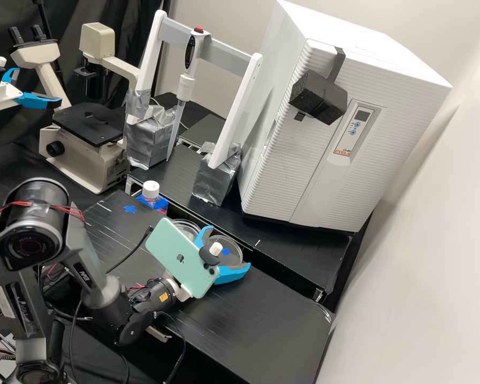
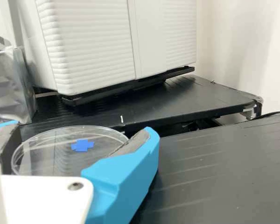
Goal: Open the lid
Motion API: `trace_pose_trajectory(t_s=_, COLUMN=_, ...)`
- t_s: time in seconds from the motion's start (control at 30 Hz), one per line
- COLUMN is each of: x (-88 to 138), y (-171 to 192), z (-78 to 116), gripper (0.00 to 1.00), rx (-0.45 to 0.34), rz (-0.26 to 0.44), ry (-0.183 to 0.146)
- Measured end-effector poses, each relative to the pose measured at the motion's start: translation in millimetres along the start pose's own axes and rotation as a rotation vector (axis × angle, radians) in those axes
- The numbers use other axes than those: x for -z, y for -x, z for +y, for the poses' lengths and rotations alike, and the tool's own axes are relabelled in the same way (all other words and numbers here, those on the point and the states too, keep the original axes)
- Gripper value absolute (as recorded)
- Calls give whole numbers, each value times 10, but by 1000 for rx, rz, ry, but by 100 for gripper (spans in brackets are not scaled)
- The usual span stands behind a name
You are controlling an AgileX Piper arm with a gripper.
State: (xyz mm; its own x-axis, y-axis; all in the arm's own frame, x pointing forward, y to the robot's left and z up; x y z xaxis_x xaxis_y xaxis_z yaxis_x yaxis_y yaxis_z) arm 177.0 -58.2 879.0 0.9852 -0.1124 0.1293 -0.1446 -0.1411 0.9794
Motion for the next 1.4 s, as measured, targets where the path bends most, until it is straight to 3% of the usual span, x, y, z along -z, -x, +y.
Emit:
trace_pose_trajectory(t_s=0.17, x=-50, y=-33, z=27, gripper=0, rx=-6, rz=-11, ry=4)
trace_pose_trajectory(t_s=0.8, x=-104, y=-1, z=108, gripper=0, rx=-91, rz=-68, ry=83)
trace_pose_trajectory(t_s=1.4, x=-82, y=64, z=62, gripper=0, rx=-90, rz=-73, ry=92)
